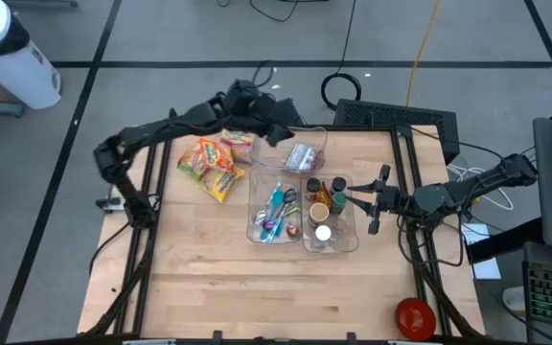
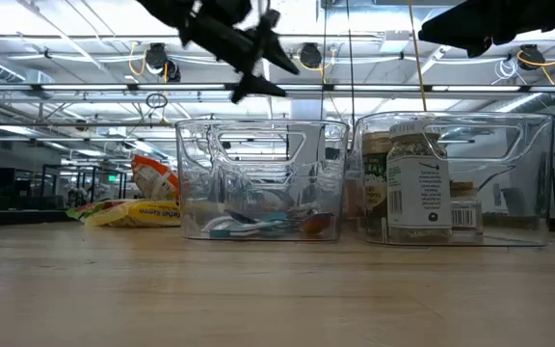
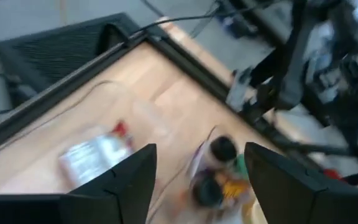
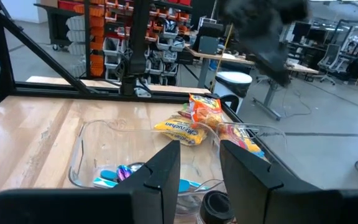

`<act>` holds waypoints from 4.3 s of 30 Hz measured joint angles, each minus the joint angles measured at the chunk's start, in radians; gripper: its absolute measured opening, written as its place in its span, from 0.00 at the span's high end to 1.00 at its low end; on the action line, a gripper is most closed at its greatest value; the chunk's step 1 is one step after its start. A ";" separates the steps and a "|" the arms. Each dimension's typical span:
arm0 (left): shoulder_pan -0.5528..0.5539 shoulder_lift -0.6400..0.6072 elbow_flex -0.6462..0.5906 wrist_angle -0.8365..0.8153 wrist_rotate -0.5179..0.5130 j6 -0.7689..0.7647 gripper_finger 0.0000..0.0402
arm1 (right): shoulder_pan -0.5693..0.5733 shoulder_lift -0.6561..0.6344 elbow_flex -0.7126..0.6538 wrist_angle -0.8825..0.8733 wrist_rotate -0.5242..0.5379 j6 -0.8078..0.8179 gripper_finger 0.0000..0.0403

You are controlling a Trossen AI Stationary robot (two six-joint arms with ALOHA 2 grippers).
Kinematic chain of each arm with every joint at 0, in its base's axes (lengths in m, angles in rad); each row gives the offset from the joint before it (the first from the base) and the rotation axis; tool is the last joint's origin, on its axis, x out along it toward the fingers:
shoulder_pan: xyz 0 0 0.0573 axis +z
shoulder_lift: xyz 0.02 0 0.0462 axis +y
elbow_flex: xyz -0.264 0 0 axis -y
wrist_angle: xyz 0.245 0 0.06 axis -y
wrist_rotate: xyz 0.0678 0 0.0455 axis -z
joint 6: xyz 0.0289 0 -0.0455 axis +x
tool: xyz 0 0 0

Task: Pick & Place Food Item
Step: Put the orange noodle pack into the top transparent bin

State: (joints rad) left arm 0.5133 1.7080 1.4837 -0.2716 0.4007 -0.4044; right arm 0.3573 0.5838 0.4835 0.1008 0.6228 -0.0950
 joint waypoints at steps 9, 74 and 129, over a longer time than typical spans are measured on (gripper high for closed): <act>-0.123 -0.372 -0.333 0.037 -0.194 0.164 0.35 | 0.000 0.000 0.000 -0.015 0.000 0.055 0.74; -0.273 -0.894 -0.933 0.452 -0.899 0.699 0.98 | 0.000 0.108 0.000 0.278 0.003 -0.112 0.74; -0.161 -0.009 -0.640 0.805 -0.662 0.351 0.91 | 0.000 0.146 0.000 0.315 0.004 -0.159 0.74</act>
State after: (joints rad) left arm 0.3527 1.6989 0.8436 0.5336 -0.2609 -0.0533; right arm 0.3569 0.7303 0.4838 0.4160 0.6265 -0.2539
